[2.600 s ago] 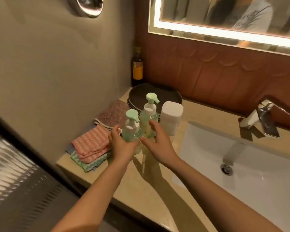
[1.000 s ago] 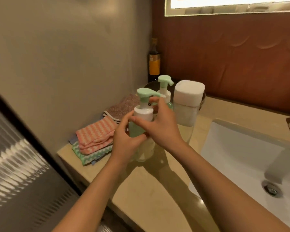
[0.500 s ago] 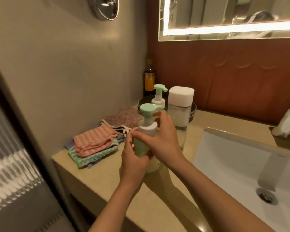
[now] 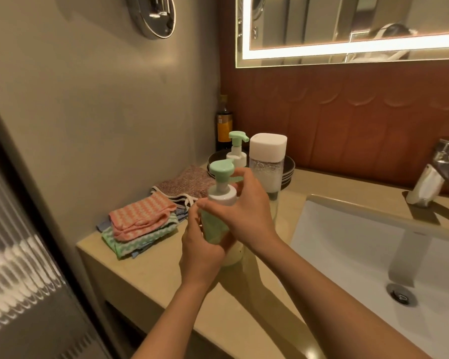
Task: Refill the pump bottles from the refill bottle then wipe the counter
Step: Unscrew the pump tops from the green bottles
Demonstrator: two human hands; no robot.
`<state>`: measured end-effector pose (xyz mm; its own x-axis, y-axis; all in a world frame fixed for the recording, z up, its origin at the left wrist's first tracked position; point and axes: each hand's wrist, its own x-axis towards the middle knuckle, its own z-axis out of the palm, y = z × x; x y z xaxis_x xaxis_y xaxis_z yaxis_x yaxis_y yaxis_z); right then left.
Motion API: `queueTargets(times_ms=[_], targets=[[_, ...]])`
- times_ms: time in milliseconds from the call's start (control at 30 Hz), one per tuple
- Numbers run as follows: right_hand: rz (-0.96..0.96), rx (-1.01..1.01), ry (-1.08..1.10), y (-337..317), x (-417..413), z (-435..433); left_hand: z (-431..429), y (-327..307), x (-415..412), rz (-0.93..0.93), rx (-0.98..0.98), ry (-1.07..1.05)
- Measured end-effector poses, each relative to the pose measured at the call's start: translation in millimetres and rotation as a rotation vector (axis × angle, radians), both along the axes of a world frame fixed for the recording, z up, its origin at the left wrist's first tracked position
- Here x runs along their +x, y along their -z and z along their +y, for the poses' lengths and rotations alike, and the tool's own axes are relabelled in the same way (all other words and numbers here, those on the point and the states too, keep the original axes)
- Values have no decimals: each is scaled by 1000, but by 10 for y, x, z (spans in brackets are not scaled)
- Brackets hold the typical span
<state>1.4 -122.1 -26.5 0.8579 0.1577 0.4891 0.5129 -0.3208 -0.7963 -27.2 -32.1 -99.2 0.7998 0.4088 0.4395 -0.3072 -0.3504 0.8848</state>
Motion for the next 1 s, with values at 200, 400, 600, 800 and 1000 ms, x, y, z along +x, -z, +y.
queueTargets(times_ms=[200, 400, 600, 800, 1000], targets=[[66, -17, -154, -50, -30, -121, 7, -4, -15, -55, 57, -5], [10, -59, -43, -61, -17, -46, 16, 46, 14, -22, 48, -17], [46, -27, -79, -116, -12, -127, 19, 34, 4, -68, 41, -12], [75, -142, -194, -82, 10, -78, 18, 31, 26, -109, 46, 12], [79, -38, -107, -120, -16, -76, 16, 11, 0, -86, 70, 8]])
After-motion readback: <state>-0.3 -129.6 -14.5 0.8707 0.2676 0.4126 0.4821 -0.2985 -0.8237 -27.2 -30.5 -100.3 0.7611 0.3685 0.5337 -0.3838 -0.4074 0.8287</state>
